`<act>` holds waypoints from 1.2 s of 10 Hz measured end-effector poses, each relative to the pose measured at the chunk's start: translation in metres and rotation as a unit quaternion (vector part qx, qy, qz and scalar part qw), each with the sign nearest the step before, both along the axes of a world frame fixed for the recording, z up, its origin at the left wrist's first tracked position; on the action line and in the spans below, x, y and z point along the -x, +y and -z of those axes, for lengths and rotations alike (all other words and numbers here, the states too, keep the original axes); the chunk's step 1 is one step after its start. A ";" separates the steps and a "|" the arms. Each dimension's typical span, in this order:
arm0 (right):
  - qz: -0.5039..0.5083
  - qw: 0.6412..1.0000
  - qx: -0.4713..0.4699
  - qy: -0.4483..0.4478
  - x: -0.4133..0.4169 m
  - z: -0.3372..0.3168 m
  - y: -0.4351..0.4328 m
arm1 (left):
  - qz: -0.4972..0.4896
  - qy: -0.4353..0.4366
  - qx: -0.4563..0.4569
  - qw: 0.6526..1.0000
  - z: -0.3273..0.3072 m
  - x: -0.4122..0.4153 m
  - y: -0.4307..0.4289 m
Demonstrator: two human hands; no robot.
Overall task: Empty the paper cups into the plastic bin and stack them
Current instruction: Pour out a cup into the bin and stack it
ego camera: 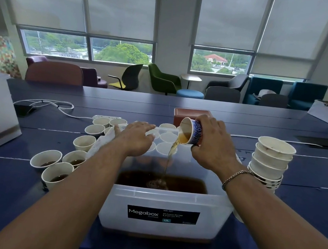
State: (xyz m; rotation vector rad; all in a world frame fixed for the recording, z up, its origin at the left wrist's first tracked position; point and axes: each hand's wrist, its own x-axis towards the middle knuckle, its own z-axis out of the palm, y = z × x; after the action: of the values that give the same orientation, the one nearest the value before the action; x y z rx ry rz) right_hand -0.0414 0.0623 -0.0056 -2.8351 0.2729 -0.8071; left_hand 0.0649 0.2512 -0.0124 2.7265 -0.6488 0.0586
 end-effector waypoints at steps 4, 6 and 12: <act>0.001 0.999 0.038 -0.002 0.004 -0.004 0.004 | 0.001 -0.002 -0.004 1.000 0.000 0.000 0.001; 0.006 0.998 0.059 -0.017 0.006 -0.006 0.006 | 0.005 0.001 0.000 1.000 -0.001 0.002 0.001; -0.004 0.983 0.135 -0.123 0.001 -0.009 0.012 | 0.005 0.009 -0.006 1.000 -0.006 0.008 0.003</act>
State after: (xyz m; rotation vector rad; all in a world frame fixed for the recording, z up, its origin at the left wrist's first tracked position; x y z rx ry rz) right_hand -0.0423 0.0744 0.0035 -2.9316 0.1232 -1.2678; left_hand 0.0569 0.2540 -0.0060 2.7311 -0.6608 0.0280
